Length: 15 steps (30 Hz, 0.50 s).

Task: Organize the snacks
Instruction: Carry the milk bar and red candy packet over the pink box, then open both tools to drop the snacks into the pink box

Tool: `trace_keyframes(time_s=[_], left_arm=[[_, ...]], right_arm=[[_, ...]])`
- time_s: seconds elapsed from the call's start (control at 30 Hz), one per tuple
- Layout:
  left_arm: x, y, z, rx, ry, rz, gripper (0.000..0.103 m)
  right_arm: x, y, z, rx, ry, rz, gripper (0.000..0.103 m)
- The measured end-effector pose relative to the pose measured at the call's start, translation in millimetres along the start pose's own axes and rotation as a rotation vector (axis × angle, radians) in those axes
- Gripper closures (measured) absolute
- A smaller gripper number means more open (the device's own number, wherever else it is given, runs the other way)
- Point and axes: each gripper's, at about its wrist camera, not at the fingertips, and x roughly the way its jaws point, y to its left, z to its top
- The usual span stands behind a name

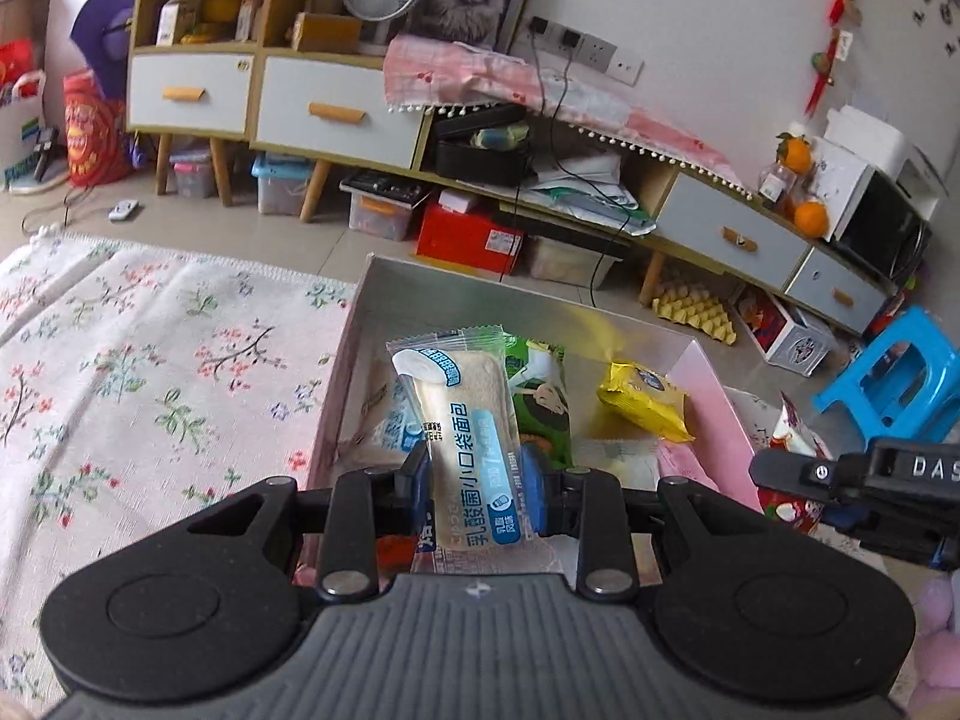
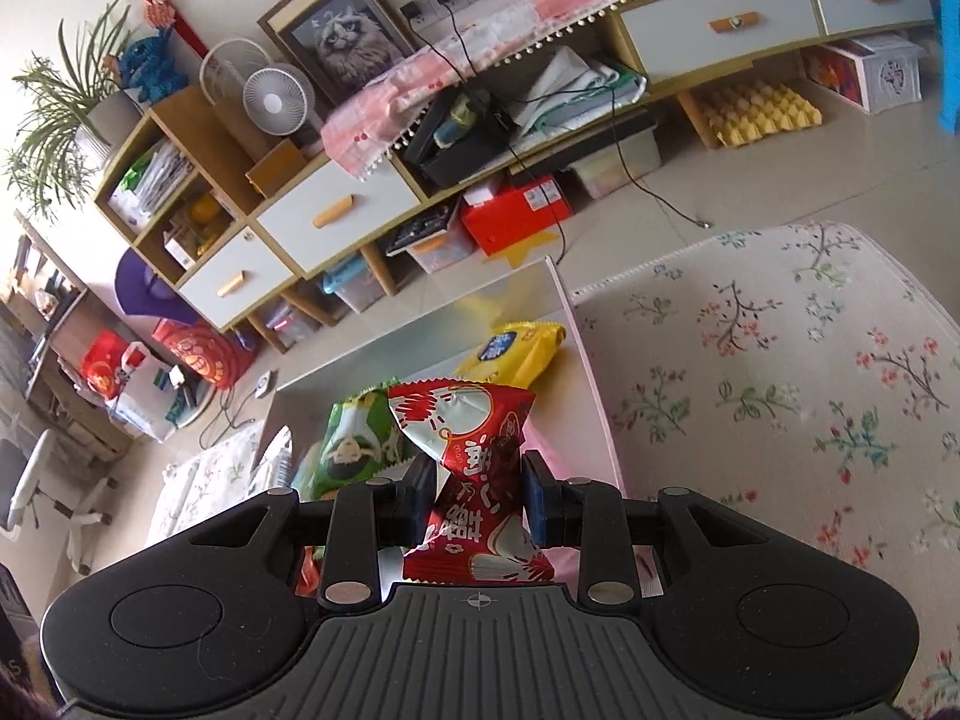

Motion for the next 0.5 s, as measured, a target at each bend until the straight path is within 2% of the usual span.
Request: trace_keyframes(time_s=[0.2, 0.3, 0.37, 0.5], left_arm=[[3.0, -6.8, -2.3, 0.049, -0.012, 0.01, 0.074], [3.8, -8.1, -3.5, 0.065, -0.01, 0.008, 0.063], [3.3, -9.2, -3.8, 0.082, -0.011, 0.019, 0.05], [2.7, -11.0, -4.5, 0.092, 0.001, 0.023, 0.045]], right_arm=[[8.5, 0.8, 0.0, -0.021, -0.002, 0.016, 0.069], [11.0, 0.6, 0.0, -0.014, 0.011, 0.034, 0.067], [11.5, 1.7, -0.2, -0.023, 0.014, 0.033, 0.06], [10.1, 5.1, -1.0, -0.05, 0.016, 0.023, 0.057]])
